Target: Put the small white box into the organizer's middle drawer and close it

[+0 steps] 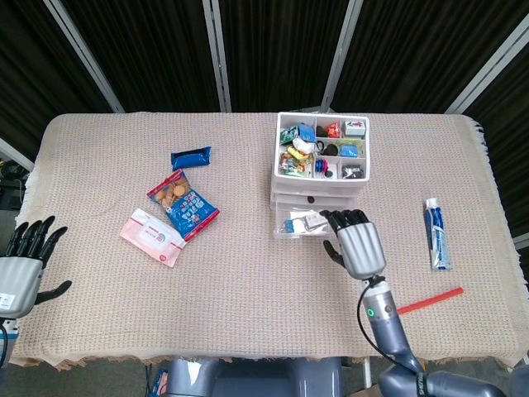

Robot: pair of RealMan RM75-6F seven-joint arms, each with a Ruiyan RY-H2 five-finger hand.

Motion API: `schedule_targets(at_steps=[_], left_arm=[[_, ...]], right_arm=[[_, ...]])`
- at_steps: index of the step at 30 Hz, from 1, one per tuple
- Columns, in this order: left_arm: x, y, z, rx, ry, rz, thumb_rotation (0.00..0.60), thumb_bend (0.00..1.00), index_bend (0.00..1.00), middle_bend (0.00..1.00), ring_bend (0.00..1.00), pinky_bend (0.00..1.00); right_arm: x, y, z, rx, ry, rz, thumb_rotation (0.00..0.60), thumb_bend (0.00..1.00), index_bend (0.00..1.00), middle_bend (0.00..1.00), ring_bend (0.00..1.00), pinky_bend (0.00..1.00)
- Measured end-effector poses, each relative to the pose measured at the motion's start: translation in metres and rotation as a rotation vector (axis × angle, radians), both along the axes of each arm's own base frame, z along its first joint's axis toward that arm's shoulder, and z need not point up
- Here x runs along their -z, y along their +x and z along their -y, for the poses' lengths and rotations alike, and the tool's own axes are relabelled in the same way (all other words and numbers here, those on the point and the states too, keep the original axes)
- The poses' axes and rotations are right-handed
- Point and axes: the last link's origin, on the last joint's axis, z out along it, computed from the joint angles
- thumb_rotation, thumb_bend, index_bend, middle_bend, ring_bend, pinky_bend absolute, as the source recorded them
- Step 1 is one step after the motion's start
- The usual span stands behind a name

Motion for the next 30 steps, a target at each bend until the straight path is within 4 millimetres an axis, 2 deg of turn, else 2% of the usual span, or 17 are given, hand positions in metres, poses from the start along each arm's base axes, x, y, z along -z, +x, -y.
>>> schedule_targets(at_steps=[1,3,6,11,15,21,25,30], left_arm=[[0.0,0.0,0.0,0.0,0.002,0.0,0.6,0.09,0.13,0.0,0.0,0.0],[0.0,0.0,0.0,0.001,0.003,0.0,0.6,0.1,0.12,0.0,0.0,0.0],[0.0,0.0,0.0,0.003,0.012,0.003,0.6,0.1,0.12,0.0,0.0,0.0],[0.0,0.001,-0.001,0.015,0.032,0.014,0.6,0.1,0.12,0.0,0.0,0.0],[0.0,0.001,-0.001,0.016,0.038,0.017,0.6,0.1,0.12,0.0,0.0,0.0],[-0.001,0.001,-0.002,0.017,0.05,0.029,0.6,0.1,0.12,0.0,0.0,0.0],[-0.002,0.001,-0.002,0.018,0.057,0.037,0.6,0.1,0.12,0.0,0.0,0.0],[-0.002,0.001,-0.003,0.016,0.06,0.044,0.6,0.11,0.12,0.0,0.0,0.0]], right_arm=[[-0.003,-0.004,-0.006,-0.035,0.001,-0.034,0.6,0.2,0.24,0.15,0.06,0.14],[-0.009,-0.017,-0.02,-0.11,0.008,-0.123,0.6,0.2,0.2,0.09,0.01,0.09],[-0.017,-0.041,-0.035,-0.18,0.013,-0.27,0.6,0.21,0.13,0.01,0.0,0.02],[-0.014,-0.07,-0.051,-0.258,-0.026,-0.513,0.6,0.22,0.1,0.0,0.0,0.0],[0.004,-0.085,-0.064,-0.306,-0.057,-0.692,0.6,0.23,0.1,0.0,0.0,0.0],[0.041,-0.081,-0.071,-0.376,-0.068,-0.783,0.6,0.23,0.09,0.0,0.0,0.0],[0.061,-0.076,-0.063,-0.382,-0.075,-0.826,0.6,0.23,0.09,0.0,0.0,0.0],[0.074,-0.077,-0.05,-0.368,-0.089,-0.886,0.6,0.23,0.09,0.0,0.0,0.0]])
